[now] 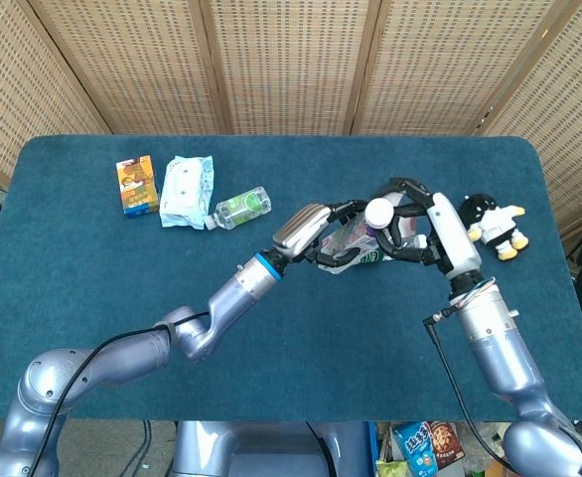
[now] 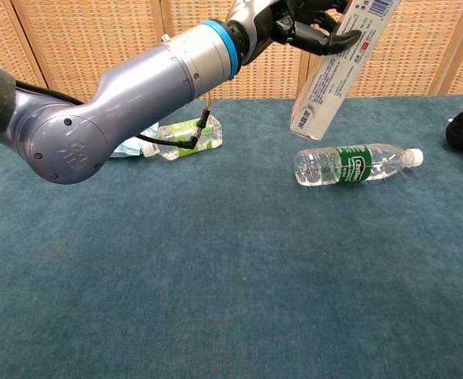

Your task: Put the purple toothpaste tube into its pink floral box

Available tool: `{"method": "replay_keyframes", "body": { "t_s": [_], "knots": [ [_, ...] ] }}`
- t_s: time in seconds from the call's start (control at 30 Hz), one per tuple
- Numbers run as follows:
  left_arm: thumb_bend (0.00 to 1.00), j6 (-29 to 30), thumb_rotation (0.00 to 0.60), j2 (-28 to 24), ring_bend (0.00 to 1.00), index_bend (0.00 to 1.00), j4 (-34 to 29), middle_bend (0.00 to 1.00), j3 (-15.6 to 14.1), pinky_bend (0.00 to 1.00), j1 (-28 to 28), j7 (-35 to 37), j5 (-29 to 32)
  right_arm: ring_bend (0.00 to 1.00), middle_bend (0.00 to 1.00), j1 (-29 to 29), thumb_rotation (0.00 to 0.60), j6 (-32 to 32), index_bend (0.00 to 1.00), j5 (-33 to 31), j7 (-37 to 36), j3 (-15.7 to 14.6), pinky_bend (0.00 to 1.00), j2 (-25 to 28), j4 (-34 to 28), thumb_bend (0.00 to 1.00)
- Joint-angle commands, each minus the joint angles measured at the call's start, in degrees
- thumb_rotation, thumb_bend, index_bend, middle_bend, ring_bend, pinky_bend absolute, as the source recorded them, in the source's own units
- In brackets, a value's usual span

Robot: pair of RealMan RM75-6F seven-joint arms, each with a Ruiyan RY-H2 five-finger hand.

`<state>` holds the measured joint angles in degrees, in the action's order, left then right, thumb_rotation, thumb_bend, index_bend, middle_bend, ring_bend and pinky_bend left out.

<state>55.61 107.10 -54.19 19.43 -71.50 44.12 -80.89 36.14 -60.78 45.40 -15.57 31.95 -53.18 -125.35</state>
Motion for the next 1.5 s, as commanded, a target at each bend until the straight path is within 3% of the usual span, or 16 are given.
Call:
{"method": "replay_keyframes", "body": {
  "t_s": [0.03,0.37,0.83,1.0,1.1,1.27,1.5],
  "knots": [
    [0.57,0.0,0.6,0.1,0.47,0.53,0.0,0.48,-0.2,0.54,0.0,0.1,-0.1,0.0,0.0,-0.5,0.6,-2.7,0.0,2.0,2.1,-0.9,0.0,-0.5,1.1,0.0],
    [0.57,0.4,0.6,0.7,0.47,0.53,0.1,0.48,-0.1,0.54,0.3,1.0,-0.2,0.0,0.0,-0.3,0.6,-7.0,0.0,0.4,5.6,-0.4,0.0,-0.5,1.7,0.0],
    [0.57,0.7,0.6,0.3,0.47,0.53,1.2,0.48,-0.5,0.54,0.8,1.7,-0.7,0.0,0.0,-4.2,0.6,-7.7,0.0,3.0,3.3,-0.5,0.0,3.5,4.9,0.0],
    [0.57,0.4,0.6,-2.5,0.47,0.53,3.0,0.48,-4.6,0.54,0.8,-1.8,-5.1,0.0,0.0,-5.8,0.6,-8.1,0.0,6.3,7.4,-4.3,0.0,3.7,10.3,0.0],
    [0.57,-2.7,0.6,-6.4,0.47,0.53,3.3,0.48,-9.3,0.54,0.9,-5.4,-8.4,0.0,0.0,-7.2,0.6,-8.0,0.0,8.0,7.7,-6.8,0.0,2.9,14.0,0.0],
    [0.57,-5.3,0.6,-10.1,0.47,0.53,2.6,0.48,-13.9,0.53,1.9,-10.0,-10.8,0.0,0.0,-8.7,0.6,-7.2,0.0,10.1,4.9,-8.4,0.0,2.0,17.3,0.0],
    [0.57,-15.0,0.6,-13.9,0.47,0.53,0.6,0.48,-19.0,0.53,2.1,-16.3,-10.6,0.0,0.0,-10.0,0.6,-6.4,0.0,12.9,4.9,-10.9,0.0,0.8,21.6,0.0]
  ]
}}
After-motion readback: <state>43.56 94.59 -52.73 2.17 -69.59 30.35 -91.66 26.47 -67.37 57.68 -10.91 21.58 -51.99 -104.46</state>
